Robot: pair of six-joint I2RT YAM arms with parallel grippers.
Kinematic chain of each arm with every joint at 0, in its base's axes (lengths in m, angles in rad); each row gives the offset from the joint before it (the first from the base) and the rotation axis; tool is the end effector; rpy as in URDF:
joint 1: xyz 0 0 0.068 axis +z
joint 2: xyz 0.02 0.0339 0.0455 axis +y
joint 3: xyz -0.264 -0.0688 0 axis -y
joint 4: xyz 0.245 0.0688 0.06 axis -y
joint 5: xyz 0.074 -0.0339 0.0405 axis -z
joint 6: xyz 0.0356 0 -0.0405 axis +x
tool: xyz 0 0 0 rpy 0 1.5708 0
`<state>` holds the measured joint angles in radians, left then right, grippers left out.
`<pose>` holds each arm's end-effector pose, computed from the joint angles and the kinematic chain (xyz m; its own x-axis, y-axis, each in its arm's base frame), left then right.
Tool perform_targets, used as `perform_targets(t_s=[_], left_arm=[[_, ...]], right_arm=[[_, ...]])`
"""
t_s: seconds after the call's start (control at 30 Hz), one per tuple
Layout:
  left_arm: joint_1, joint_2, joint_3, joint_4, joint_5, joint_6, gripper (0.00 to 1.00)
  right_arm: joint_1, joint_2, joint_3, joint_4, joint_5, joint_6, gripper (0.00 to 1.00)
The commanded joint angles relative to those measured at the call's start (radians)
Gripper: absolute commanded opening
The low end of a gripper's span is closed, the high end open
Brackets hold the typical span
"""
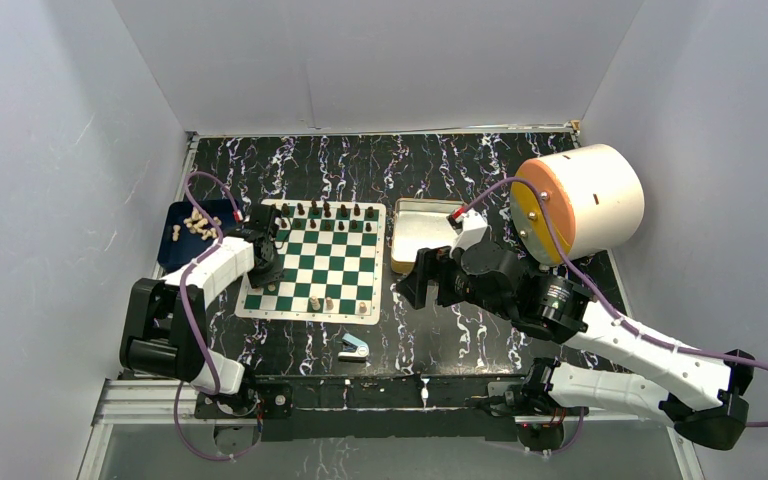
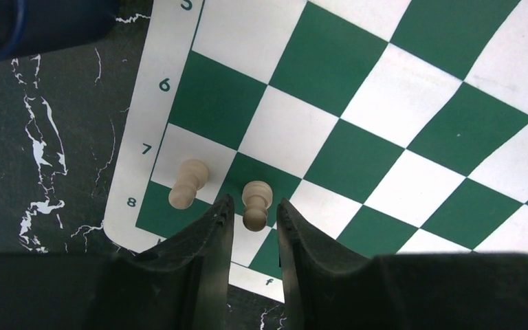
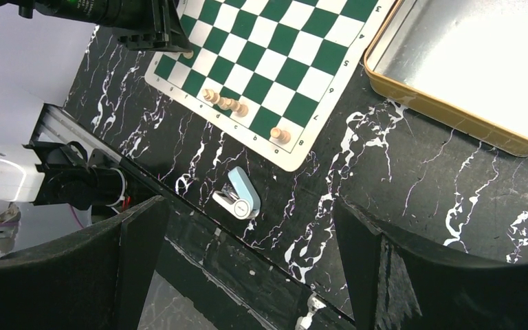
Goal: Set up the chess pieces on the board
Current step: Place the chess piece on the chessboard, then pick up the chess piece from the storage box.
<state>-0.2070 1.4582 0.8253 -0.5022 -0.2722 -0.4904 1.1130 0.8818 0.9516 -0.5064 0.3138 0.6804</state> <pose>0.2653 -0.0459 0.1811 -0.8236 -0.2906 -0.4871 -0.3412 0.9399 0.0162 0.0939 0.1657 0.3486 -0.6043 0.1275 -0.7865 -0.4496 0.7605 0.4686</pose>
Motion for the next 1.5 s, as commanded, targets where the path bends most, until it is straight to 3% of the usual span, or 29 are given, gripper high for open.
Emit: perform_targets(t_s=[0.0,0.33,0.73,0.97,1.2,1.47], left_arm=[[-0.002,-0.055,0.061,-0.057,0.007,0.005,0.28],[0.034,-0.056,0.221,-0.126,-0.021,0.036,0.29],[0.333,0.06,0.371,-0.072,0.012,0.107,0.23],[0.387,0.164,0.399,0.128,-0.013,-0.01,0.24],[0.406,0.362,0.551,0.138,-0.064,-0.022,0.27],[0.421,0.463,0.593,0.175,-0.11,-0.008,0.25]], right_arm=[[-0.002,-0.008,0.002,0.038,-0.015,0.005,0.99],[-0.002,-0.008,-0.004,0.049,-0.022,0.008,0.99],[-0.002,0.022,0.012,0.056,-0.017,-0.002,0.99],[-0.002,0.093,0.036,0.13,-0.063,-0.009,0.99],[-0.004,0.132,0.055,0.138,-0.061,-0.033,0.99],[-0.002,0.163,0.08,0.119,-0.013,-0.072,0.99]])
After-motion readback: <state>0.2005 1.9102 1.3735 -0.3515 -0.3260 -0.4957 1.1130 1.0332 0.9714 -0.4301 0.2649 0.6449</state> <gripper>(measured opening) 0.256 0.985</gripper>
